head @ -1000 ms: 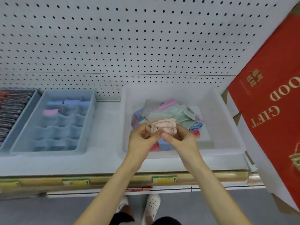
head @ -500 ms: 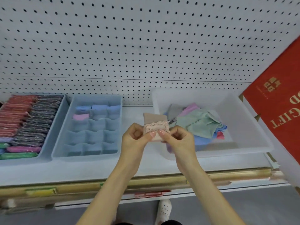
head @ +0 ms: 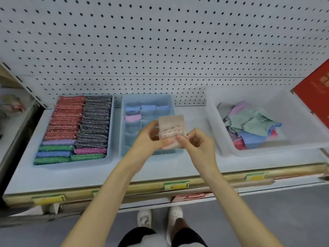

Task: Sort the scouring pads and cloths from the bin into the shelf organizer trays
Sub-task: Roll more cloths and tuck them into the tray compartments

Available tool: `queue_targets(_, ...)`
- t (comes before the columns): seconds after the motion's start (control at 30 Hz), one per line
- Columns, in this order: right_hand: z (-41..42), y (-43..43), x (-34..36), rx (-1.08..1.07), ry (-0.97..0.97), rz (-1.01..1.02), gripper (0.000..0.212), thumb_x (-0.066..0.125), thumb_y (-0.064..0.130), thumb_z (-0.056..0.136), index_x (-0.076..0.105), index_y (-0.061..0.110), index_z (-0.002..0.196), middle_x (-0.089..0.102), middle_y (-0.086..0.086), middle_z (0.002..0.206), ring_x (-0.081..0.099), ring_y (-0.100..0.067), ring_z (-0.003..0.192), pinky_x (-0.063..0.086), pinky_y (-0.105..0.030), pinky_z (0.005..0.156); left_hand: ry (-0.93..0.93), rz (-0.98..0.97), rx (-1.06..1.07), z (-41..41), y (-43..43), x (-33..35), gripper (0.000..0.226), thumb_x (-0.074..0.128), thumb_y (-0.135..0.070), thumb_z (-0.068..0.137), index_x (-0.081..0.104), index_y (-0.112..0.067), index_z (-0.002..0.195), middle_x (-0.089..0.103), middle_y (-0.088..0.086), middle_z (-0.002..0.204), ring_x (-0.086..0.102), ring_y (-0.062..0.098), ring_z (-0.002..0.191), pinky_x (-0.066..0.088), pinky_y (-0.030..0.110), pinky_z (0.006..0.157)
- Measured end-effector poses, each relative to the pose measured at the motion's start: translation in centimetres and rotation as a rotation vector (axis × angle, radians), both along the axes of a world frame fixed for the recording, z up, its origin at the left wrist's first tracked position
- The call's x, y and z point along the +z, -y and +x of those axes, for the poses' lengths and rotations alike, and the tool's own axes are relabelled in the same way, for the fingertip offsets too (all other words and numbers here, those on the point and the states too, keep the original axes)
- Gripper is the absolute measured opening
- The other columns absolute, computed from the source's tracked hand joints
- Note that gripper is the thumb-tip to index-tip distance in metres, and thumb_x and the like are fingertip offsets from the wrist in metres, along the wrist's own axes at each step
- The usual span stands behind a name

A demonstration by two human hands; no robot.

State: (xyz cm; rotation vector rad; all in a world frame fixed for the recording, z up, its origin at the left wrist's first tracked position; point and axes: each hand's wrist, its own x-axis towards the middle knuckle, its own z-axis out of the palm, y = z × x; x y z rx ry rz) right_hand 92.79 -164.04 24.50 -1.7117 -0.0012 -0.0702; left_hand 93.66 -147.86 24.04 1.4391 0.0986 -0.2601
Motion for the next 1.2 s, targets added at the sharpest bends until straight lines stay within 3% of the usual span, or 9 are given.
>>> queue_targets(0.17,0.4,-1.0,-0.2,0.004,-0.212,0.155,0.027,0.080,0.010,0.074,0.054,0.016,0.079,0.063,-0.005,0.068,0.059,-0.016,0.066,0.051,-0.033,0.065,0.081,0.098,0.004,-0.2,-0.9,0.2,0.036,0.071,-0.001,0.082,0.062,-0.025,0.108,0.069,0.008,0.112,0.066,0.027,0.103,0.055,0.032,0.084)
queue_targets(0.3,2.2,0.2,0.5,0.368,-0.436,0.263,0.045,0.072,0.008,0.074,0.056,0.016,0.114,0.071,-0.003,0.088,0.064,-0.014,0.075,0.048,-0.022,0.058,0.088,0.071,-0.099,-0.6,-1.8,0.8,0.038,0.065,0.005,0.085,0.060,-0.019,0.114,0.064,0.011,0.119,0.067,0.016,0.094,0.057,0.030,0.075)
queue_targets(0.43,3.1,0.3,0.2,0.521,-0.388,0.346,0.028,0.067,0.002,0.079,0.068,0.015,0.104,0.068,0.000,0.091,0.059,-0.012,0.074,0.042,-0.021,0.056,0.017,-0.090,-0.115,-0.6,-2.4,0.9,0.035,0.059,0.008,0.087,0.063,-0.020,0.108,0.069,-0.010,0.101,0.066,0.012,0.086,0.053,0.024,0.064)
queue_targets(0.53,3.6,0.4,0.2,0.558,-0.392,0.430,0.023,0.061,0.001,0.079,0.074,0.020,0.081,0.067,0.003,0.080,0.059,-0.011,0.072,0.043,-0.022,0.058,-0.018,-0.235,-0.076,-0.4,-2.6,0.6,0.027,0.063,0.002,0.082,0.074,-0.020,0.093,0.070,-0.004,0.102,0.065,0.016,0.092,0.053,0.025,0.069)
queue_targets(0.67,5.2,0.8,0.2,0.583,-0.405,0.395,0.038,0.048,-0.013,0.079,0.075,0.014,0.076,0.068,-0.003,0.080,0.060,-0.017,0.076,0.048,-0.023,0.062,-0.064,-0.243,-0.117,0.4,-2.8,0.6,0.033,0.048,-0.006,0.077,0.077,-0.019,0.086,0.069,-0.001,0.104,0.066,0.016,0.098,0.054,0.029,0.076)
queue_targets(0.8,6.6,0.5,0.1,0.544,-0.468,0.428,0.029,0.044,0.009,0.076,0.073,0.008,0.076,0.067,-0.011,0.088,0.063,-0.024,0.083,0.051,-0.032,0.071,-0.108,-0.135,-0.041,1.7,-2.4,0.9,0.025,0.051,-0.019,0.095,0.071,-0.009,0.085,0.067,0.010,0.104,0.066,0.022,0.099,0.056,0.033,0.077)
queue_targets(0.9,7.2,-0.3,-0.2,0.498,-0.396,0.172,0.012,0.065,0.015,0.083,0.066,0.016,0.071,0.066,-0.008,0.083,0.063,-0.022,0.078,0.051,-0.031,0.072,-0.069,0.057,0.062,2.6,-1.8,0.5,0.005,0.058,-0.010,0.094,0.062,-0.009,0.091,0.063,0.014,0.108,0.065,0.023,0.096,0.058,0.029,0.073)
queue_targets(1.03,8.3,-1.3,-0.7,0.422,-0.328,0.010,0.022,0.075,0.004,0.078,0.058,0.016,0.083,0.062,-0.002,0.088,0.060,-0.016,0.072,0.048,-0.023,0.062,-0.193,-0.025,0.206,3.6,-2.5,-0.7,0.033,0.066,-0.002,0.087,0.054,-0.007,0.118,0.056,0.020,0.119,0.063,0.023,0.098,0.056,0.023,0.068)
queue_targets(1.2,10.0,-3.0,-1.7,0.637,-0.372,-0.149,0.035,0.074,0.005,0.080,0.065,0.020,0.110,0.068,-0.005,0.100,0.067,-0.018,0.089,0.051,-0.019,0.070,-0.212,0.092,0.169,4.0,-4.6,-2.2,0.022,0.071,-0.002,0.082,0.067,0.005,0.103,0.069,0.019,0.094,0.069,0.017,0.081,0.058,0.025,0.071)
